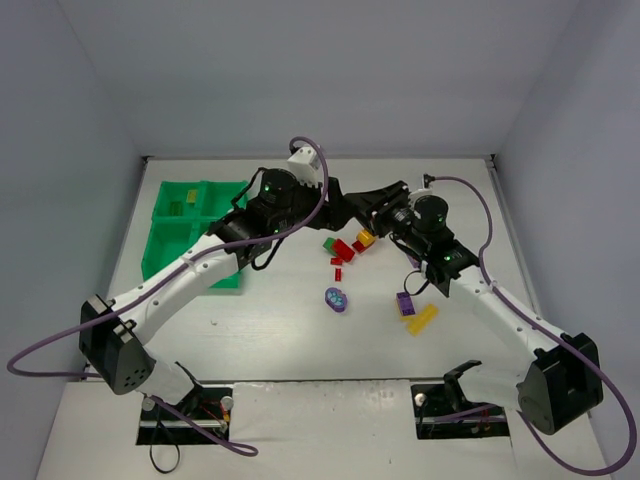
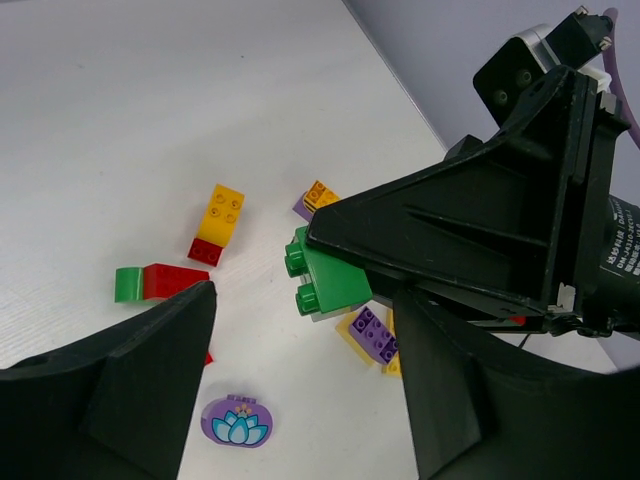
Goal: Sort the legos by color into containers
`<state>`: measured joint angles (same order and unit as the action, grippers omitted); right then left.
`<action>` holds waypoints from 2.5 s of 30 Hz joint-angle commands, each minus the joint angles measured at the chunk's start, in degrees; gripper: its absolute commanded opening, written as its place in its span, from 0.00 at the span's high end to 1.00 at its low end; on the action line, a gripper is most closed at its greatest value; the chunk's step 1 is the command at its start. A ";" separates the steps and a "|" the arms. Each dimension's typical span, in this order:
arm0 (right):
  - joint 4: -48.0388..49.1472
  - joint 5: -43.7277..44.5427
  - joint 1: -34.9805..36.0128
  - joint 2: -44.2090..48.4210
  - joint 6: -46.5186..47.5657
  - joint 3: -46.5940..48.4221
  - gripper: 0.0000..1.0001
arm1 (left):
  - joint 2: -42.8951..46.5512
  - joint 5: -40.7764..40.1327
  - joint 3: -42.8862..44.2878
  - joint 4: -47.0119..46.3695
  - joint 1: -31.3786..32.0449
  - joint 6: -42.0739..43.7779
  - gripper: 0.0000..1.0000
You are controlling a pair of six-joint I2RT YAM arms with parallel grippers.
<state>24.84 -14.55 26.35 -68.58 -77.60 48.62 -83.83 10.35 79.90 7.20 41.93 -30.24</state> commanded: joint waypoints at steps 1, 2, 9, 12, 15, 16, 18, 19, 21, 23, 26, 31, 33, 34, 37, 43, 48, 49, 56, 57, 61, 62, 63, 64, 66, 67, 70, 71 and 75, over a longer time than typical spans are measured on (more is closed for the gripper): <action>5.13 -0.83 0.55 0.90 -1.06 0.51 1.00 | 1.22 -0.95 0.79 -4.91 0.52 -0.26 0.37; 5.13 -0.75 0.55 0.81 -1.06 0.51 1.00 | 1.13 -0.25 0.87 -5.00 0.52 -0.35 0.39; 5.22 -0.40 0.98 1.25 -2.38 0.33 1.00 | 0.25 -1.03 0.26 -6.23 1.75 -0.26 0.47; 4.87 -0.31 1.07 1.52 -2.73 0.25 1.00 | -0.45 -1.56 0.87 -6.24 2.45 0.79 0.47; 4.87 -0.05 1.16 1.69 -3.08 0.16 1.00 | -0.98 -2.87 1.40 -5.97 3.33 1.76 0.48; 4.87 -0.04 1.25 1.78 -2.99 0.16 1.00 | -0.98 -3.05 1.49 -5.88 3.51 1.94 0.49; 4.78 -0.04 1.16 1.78 -2.99 0.16 1.00 | -0.81 -3.67 1.49 -5.80 3.59 1.94 0.54; 4.78 -0.13 1.16 1.78 -2.99 0.16 1.00 | -0.72 -3.93 1.40 -5.88 3.59 2.03 0.56; 4.69 -0.13 1.16 1.95 -2.99 0.16 1.00 | -0.19 -5.16 1.23 -5.88 3.59 2.20 0.62; 4.60 0.13 1.16 1.96 -2.99 0.07 1.00 | 0.51 -6.65 1.14 -5.80 3.59 2.29 0.67; 4.60 0.22 1.25 1.96 -3.17 -0.45 1.00 | 1.47 -7.53 0.70 -6.06 3.59 2.47 0.67; 5.31 0.31 1.16 1.96 -3.70 -1.07 1.00 | 2.53 -8.33 -0.09 -6.24 3.59 2.55 0.67; 5.39 0.39 1.16 2.04 -3.78 -1.16 1.00 | 2.80 -8.59 -0.62 -8.52 3.59 2.47 0.67; 5.39 0.40 1.16 2.04 -3.70 -1.25 1.00 | 2.97 -8.94 -0.71 -8.61 3.59 2.38 0.68; 5.48 0.40 1.16 1.96 -3.52 -1.69 1.00 | 3.23 -9.64 -0.97 -8.61 3.59 2.11 0.81; 5.66 -0.13 1.16 1.69 -2.64 -2.21 0.98 | 3.76 -9.82 -1.24 -8.26 3.33 2.38 1.00; 5.48 -0.04 0.90 1.25 -1.50 -2.57 0.12 | 4.20 -9.82 -1.93 -7.55 2.02 2.38 1.00; 5.39 -0.39 0.55 1.08 -1.24 -2.65 0.01 | 4.38 -9.82 -2.20 -7.29 1.66 2.38 1.00; 2.67 -3.64 -7.61 0.46 3.33 -2.74 0.00 | 6.31 -9.21 -4.84 -1.85 -7.46 1.68 1.00; 1.71 -3.91 -10.67 0.63 5.86 -2.39 0.00 | 6.57 -8.16 -4.75 0.07 -9.57 1.41 1.00; -7.31 -4.96 -16.15 0.55 17.28 1.73 0.00 | 5.61 -8.06 -1.60 6.66 -22.04 2.37 1.00; -8.48 -5.66 -16.76 0.03 19.66 3.48 0.00 | 4.04 -8.24 -0.54 7.82 -26.77 2.64 1.00; -9.45 -6.37 -17.55 -0.33 23.69 4.11 0.00 | 3.16 -8.41 0.42 8.61 -28.82 4.03 1.00; -11.46 -7.24 -17.91 -0.77 25.38 4.72 0.00 | 2.10 -9.11 1.39 9.84 -30.49 4.92 1.00; -13.40 -8.13 -18.09 -1.56 28.54 6.22 0.00 | -1.83 -12.02 5.08 11.25 -35.13 6.85 1.00; -14.81 -8.22 -18.17 -1.56 31.08 6.40 0.00 | -3.51 -11.93 6.48 12.73 -36.82 7.03 1.00; -16.48 -8.30 -18.17 -0.86 35.31 6.58 0.00 | -10.11 -10.79 11.93 15.12 -42.80 7.56 1.00; -16.66 -8.48 -18.17 -0.68 36.28 6.57 0.00 | -13.43 -10.70 14.82 15.73 -44.46 7.82 1.00; -17.46 -9.97 -19.40 0.20 38.67 5.79 0.00 | -22.15 -10.79 23.86 22.48 -47.81 8.62 1.00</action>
<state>6.63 -22.28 8.05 -70.04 -44.07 52.69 -102.67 -0.10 96.88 23.94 -4.23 -23.49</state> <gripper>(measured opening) 0.999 0.239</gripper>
